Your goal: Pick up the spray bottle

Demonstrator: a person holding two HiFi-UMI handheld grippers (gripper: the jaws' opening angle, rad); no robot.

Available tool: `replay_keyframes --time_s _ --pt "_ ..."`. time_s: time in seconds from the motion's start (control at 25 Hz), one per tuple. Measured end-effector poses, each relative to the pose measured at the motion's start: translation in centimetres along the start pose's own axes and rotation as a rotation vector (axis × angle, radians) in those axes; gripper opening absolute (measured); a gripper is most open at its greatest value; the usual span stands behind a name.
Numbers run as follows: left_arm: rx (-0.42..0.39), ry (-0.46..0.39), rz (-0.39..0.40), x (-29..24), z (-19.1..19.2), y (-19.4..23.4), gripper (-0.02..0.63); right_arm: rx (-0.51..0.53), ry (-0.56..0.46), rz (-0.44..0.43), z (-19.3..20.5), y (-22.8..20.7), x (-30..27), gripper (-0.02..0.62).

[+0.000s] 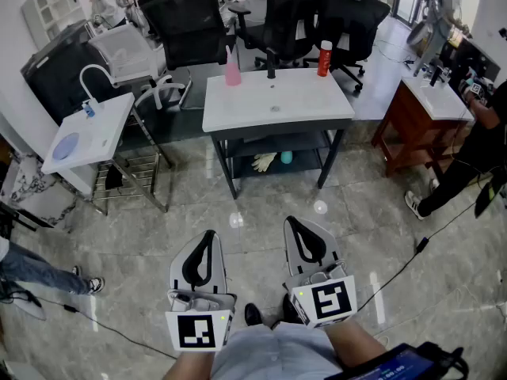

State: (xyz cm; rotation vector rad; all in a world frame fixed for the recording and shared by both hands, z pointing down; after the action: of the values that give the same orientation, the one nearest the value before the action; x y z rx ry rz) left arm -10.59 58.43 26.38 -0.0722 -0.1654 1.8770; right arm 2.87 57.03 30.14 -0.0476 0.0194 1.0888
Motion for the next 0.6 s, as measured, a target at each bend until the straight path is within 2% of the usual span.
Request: replay_keyframes --time_s 0.2,0.32,0.6 --pt "-0.049 -0.002 0.001 -1.3 0.5 -1.4 0.015 -0.019 -0.008 -0.002 0.7 -2.0 0.4 0.014" --pt "-0.048 0.012 0.003 -2.1 0.8 -3.1 0.015 -0.059 -0.019 0.007 1.2 -4.1 1.1 0.014" --pt "-0.060 0.012 0.004 -4.6 0.4 -7.1 0.015 -0.062 -0.016 0.021 1.4 -9.3 1.9 0.015"
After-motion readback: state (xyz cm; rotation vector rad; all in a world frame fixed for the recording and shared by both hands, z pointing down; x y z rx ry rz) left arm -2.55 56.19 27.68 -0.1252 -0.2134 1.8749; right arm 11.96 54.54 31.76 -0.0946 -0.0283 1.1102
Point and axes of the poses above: the fingertips, and each gripper's own axes: x backward along the fingers, y to its left, z out of its underside, the point moved 1 cm from there along x, backward along the fingers, and after that the axes turned 5 degrees about -z, right-handed, at the moved point
